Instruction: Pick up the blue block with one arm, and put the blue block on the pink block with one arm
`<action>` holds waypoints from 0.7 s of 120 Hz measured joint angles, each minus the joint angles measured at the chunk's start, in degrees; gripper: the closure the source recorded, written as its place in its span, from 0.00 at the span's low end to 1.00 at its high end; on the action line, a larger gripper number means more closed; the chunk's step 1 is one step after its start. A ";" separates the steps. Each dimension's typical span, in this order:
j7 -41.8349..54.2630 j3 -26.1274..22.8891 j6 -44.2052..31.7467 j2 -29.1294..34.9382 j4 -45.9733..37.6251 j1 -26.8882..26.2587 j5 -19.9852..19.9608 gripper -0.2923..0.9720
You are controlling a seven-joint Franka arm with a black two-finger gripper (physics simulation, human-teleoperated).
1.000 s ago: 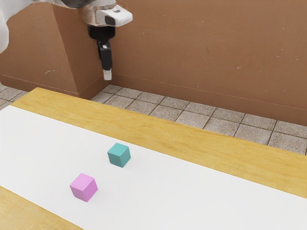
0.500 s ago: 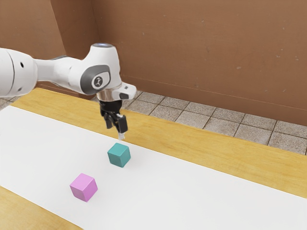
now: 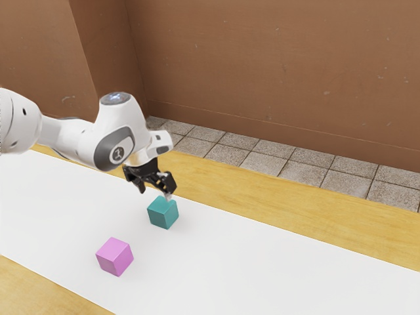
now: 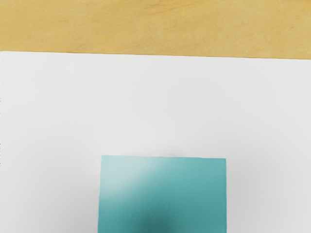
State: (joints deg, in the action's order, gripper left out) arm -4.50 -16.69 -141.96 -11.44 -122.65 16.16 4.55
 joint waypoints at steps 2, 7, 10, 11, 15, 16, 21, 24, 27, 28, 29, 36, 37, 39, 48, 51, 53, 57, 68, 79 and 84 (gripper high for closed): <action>-0.56 0.00 -0.49 -0.24 -0.04 0.11 0.09 0.24; -1.87 -0.01 -1.55 -0.92 -0.10 0.28 0.27 0.24; -2.61 -0.01 -2.09 -1.44 -0.12 0.32 0.32 0.24; -2.85 -0.01 -2.25 -1.61 -0.11 0.34 0.34 0.24; -3.77 -0.02 -2.85 -2.26 -0.09 0.41 0.40 0.24; -3.99 -0.03 -2.98 -2.40 -0.09 0.42 0.42 0.24; -4.94 -0.10 -3.58 -3.12 -0.08 0.52 0.43 0.24; -5.41 -0.17 -3.87 -3.47 -0.10 0.63 0.41 0.23; -5.79 -0.21 -4.11 -3.68 -0.12 0.71 0.41 0.23; -5.90 -0.22 -4.16 -3.70 -0.13 0.72 0.40 0.23; -6.00 -0.24 -4.17 -3.68 -0.12 0.74 0.38 0.23; -6.67 -0.31 -3.81 -3.54 0.06 0.75 0.41 0.23; -6.74 -0.31 -3.72 -3.55 0.08 0.74 0.42 0.23; -6.86 -0.33 -3.56 -3.56 0.11 0.73 0.45 0.23; -6.79 -0.35 -2.84 -3.70 0.18 0.71 0.52 0.23; -6.61 -0.36 -2.62 -3.77 0.18 0.72 0.52 0.23; -6.46 -0.36 -2.44 -3.83 0.19 0.72 0.51 0.23; -6.13 -0.36 -2.11 -3.97 0.19 0.72 0.49 0.23; -4.84 -0.36 -1.40 -4.66 0.21 0.72 0.44 0.23; -2.85 -0.36 -0.95 -5.80 0.50 0.73 0.26 0.23; -1.84 -0.36 -0.80 -6.20 0.59 0.73 0.17 0.23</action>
State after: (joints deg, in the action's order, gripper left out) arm -6.34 -17.05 -142.76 -17.64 -122.06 16.89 4.71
